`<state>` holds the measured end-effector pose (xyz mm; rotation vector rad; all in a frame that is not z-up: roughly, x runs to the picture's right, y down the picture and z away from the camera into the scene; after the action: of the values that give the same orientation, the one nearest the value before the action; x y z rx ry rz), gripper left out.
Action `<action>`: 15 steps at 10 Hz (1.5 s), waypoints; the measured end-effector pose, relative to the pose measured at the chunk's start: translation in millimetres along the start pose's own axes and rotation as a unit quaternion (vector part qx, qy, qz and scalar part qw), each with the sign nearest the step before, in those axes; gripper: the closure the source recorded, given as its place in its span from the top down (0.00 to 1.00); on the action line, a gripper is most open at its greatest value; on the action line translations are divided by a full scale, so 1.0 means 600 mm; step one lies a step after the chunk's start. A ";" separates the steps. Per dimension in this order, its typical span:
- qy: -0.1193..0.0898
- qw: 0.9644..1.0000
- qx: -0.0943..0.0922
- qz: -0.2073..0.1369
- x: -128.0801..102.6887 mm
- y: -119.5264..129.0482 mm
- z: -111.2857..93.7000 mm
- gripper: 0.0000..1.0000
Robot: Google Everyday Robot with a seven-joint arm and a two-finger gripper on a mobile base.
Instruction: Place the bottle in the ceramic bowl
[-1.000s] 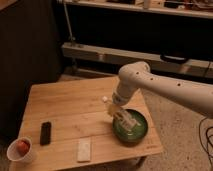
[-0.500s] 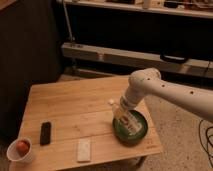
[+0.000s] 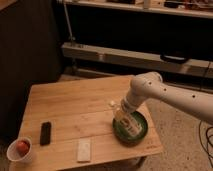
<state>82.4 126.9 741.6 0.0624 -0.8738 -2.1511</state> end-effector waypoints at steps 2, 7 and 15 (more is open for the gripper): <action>0.006 1.000 -0.001 0.007 -0.012 0.003 0.007 0.48; 0.015 1.000 -0.002 0.012 -0.010 0.002 0.018 0.28; 0.026 0.999 -0.002 0.026 -0.014 0.004 0.024 0.82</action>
<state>85.2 140.0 752.1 0.0918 -0.8336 -2.0932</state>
